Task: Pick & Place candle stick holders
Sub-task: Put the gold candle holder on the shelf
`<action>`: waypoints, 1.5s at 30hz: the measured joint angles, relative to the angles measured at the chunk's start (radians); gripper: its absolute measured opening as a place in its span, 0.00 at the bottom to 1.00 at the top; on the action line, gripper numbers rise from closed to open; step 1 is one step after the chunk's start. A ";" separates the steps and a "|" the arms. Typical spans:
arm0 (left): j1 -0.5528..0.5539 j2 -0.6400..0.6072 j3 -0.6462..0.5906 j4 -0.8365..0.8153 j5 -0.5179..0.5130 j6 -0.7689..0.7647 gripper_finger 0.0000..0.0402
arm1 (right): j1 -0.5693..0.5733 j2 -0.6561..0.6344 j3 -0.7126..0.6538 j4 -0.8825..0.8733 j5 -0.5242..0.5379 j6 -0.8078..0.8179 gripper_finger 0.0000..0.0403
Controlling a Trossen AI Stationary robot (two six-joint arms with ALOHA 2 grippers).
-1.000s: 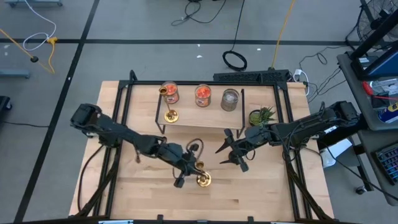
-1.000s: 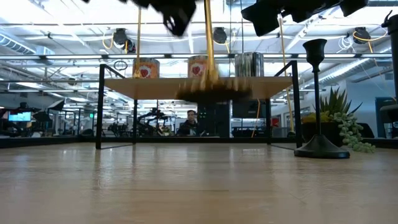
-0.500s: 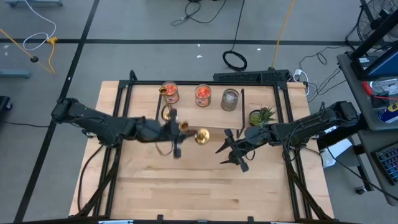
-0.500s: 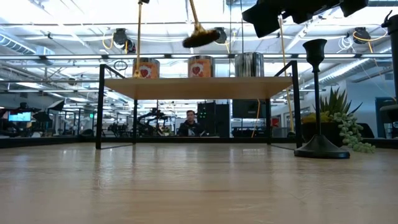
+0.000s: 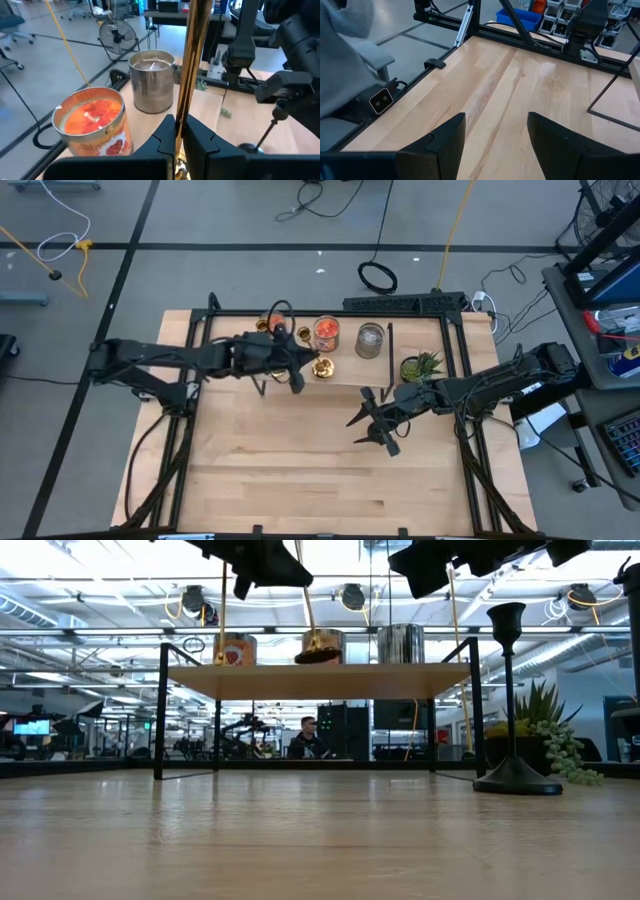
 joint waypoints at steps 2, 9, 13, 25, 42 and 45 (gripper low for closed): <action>0.003 0.019 0.000 0.017 0.007 -0.006 0.04 | 0.000 0.000 0.000 0.001 0.000 -0.001 0.53; 0.009 0.083 0.002 0.074 0.001 -0.016 0.05 | 0.000 0.000 0.000 0.003 0.000 -0.001 0.53; 0.014 0.090 0.001 0.099 0.001 -0.009 0.11 | 0.000 0.000 0.000 0.002 0.000 0.001 0.53; 0.013 0.090 0.000 0.095 -0.001 0.001 0.27 | 0.000 0.000 0.000 -0.005 0.000 0.002 0.53; -0.049 0.090 0.000 0.041 -0.004 -0.029 0.36 | 0.000 0.000 0.000 0.010 0.000 0.006 0.53; -0.061 0.090 0.000 0.024 -0.058 -0.029 0.36 | 0.000 0.000 0.000 0.010 0.000 0.005 0.53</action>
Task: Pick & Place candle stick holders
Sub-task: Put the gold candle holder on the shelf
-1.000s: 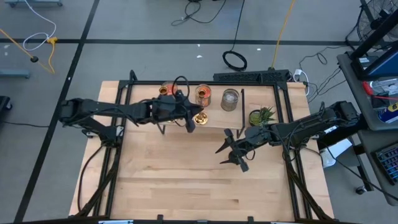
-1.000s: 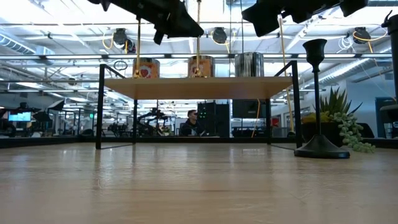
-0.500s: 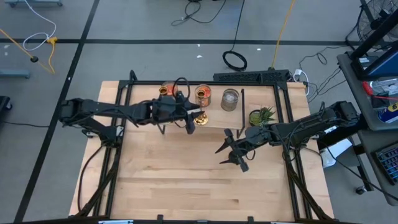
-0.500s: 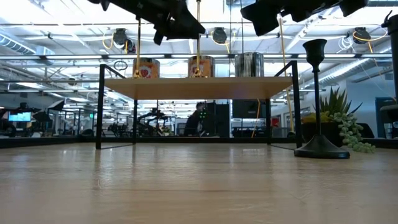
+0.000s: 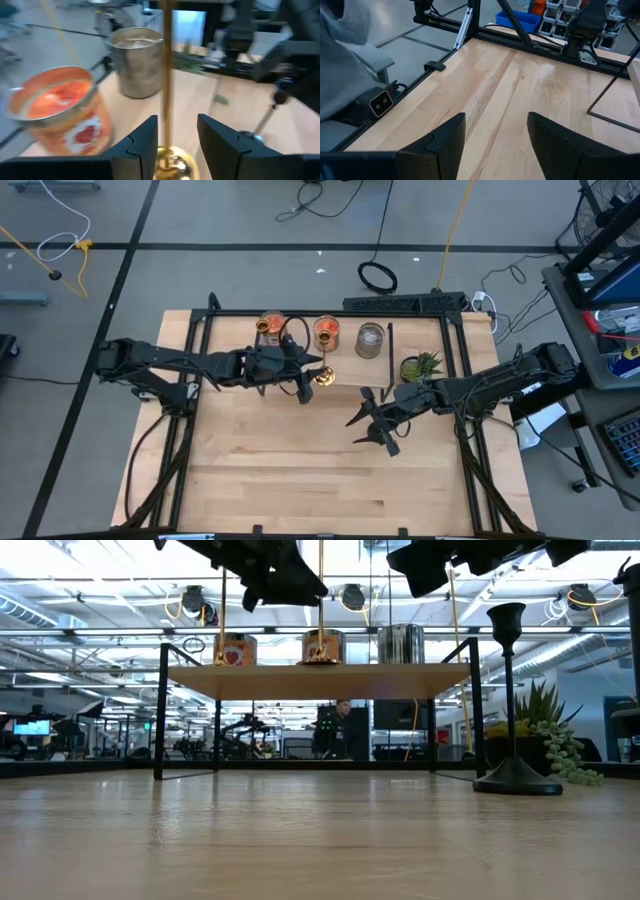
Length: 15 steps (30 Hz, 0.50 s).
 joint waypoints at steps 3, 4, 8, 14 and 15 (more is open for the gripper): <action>-0.010 0.000 0.000 0.000 -0.096 0.021 0.36 | 0.000 0.000 0.000 0.000 0.000 -0.001 0.53; -0.013 0.000 0.000 -0.001 -0.119 0.028 0.36 | 0.000 0.000 0.000 0.000 0.000 -0.001 0.53; -0.020 0.000 0.000 -0.011 -0.148 0.025 0.36 | 0.000 0.000 0.000 0.000 0.000 -0.001 0.53; -0.047 0.000 0.000 -0.001 -0.233 0.085 0.36 | 0.000 0.000 0.000 0.000 0.000 -0.003 0.53; -0.047 0.000 0.000 -0.001 -0.238 0.086 0.36 | 0.000 0.000 0.000 0.000 0.000 -0.003 0.53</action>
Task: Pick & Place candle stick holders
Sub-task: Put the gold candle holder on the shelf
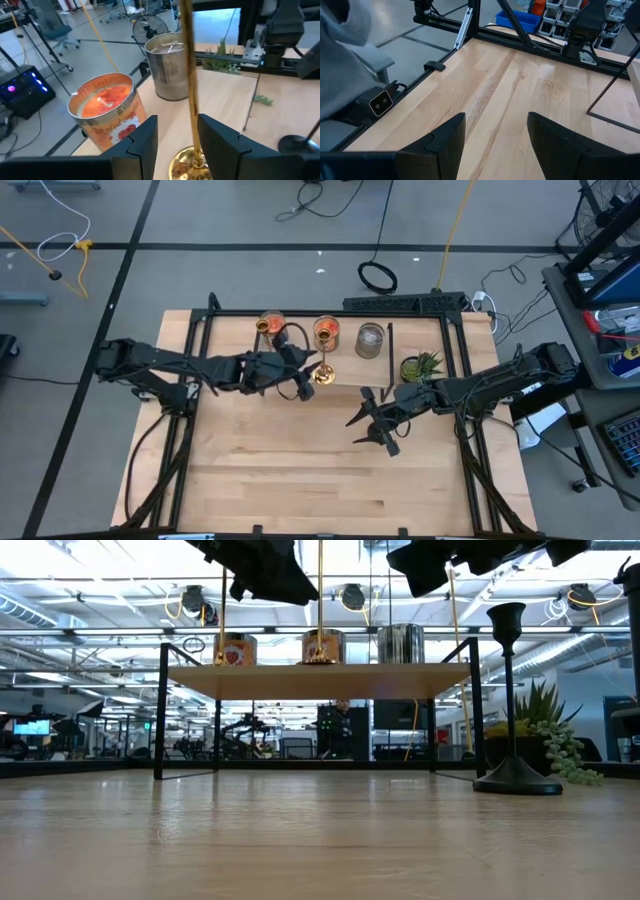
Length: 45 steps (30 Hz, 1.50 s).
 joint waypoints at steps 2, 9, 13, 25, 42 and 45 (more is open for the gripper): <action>0.006 0.000 0.000 -0.001 -0.001 -0.008 0.36 | 0.000 0.000 0.000 0.000 0.000 0.000 0.53; 0.032 0.000 0.000 0.000 -0.002 -0.015 0.36 | 0.000 0.000 0.000 0.000 0.000 0.000 0.53; 0.054 0.000 0.000 0.001 -0.003 -0.030 0.36 | 0.000 0.000 0.000 0.000 0.000 0.000 0.53; 0.017 0.000 0.000 -0.019 0.006 -0.030 0.36 | 0.000 0.000 0.000 0.000 0.000 0.000 0.53; -0.157 -0.010 -0.001 0.011 -0.060 0.043 0.36 | -0.016 0.038 0.000 0.129 0.263 -0.059 0.53; -0.172 -0.013 -0.001 0.025 0.021 0.045 0.36 | -0.040 0.087 0.001 0.272 0.237 -0.091 0.51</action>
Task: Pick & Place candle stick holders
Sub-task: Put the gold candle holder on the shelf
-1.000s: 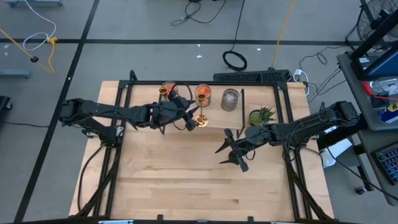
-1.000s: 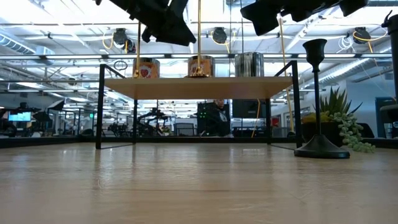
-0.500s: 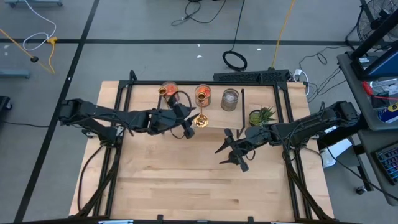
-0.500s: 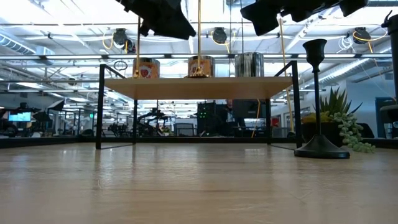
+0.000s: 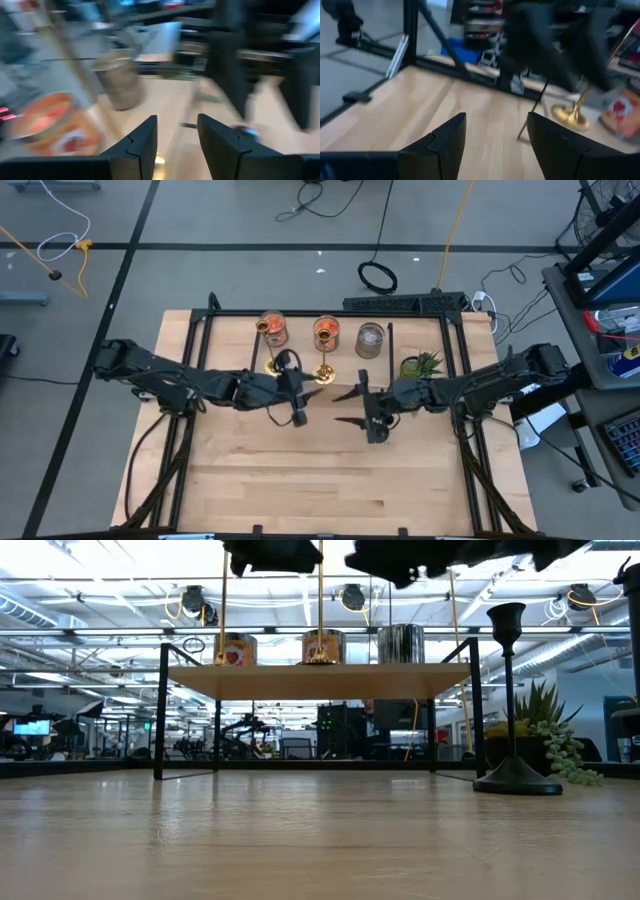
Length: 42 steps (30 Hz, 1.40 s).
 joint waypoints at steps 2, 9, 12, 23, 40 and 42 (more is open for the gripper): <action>-0.018 -0.008 0.000 -0.002 0.094 -0.005 0.36 | -0.020 0.039 0.000 0.067 -0.003 -0.015 0.50; -0.128 -0.079 0.000 -0.007 0.186 -0.079 0.36 | -0.116 0.164 0.000 0.236 -0.004 -0.018 0.43; -0.197 -0.124 0.000 -0.028 0.178 -0.071 0.36 | -0.156 0.195 0.000 0.282 -0.002 0.004 0.37; -0.349 -0.187 0.002 -0.151 -0.120 -0.069 0.36 | -0.260 0.194 0.000 0.290 -0.004 0.052 0.08; -0.358 -0.187 0.001 -0.168 -0.130 -0.069 0.36 | -0.301 0.194 0.000 0.299 -0.004 0.058 0.04; -0.358 -0.187 0.002 -0.167 -0.129 -0.069 0.36 | -0.305 0.194 0.000 0.298 -0.002 0.066 0.04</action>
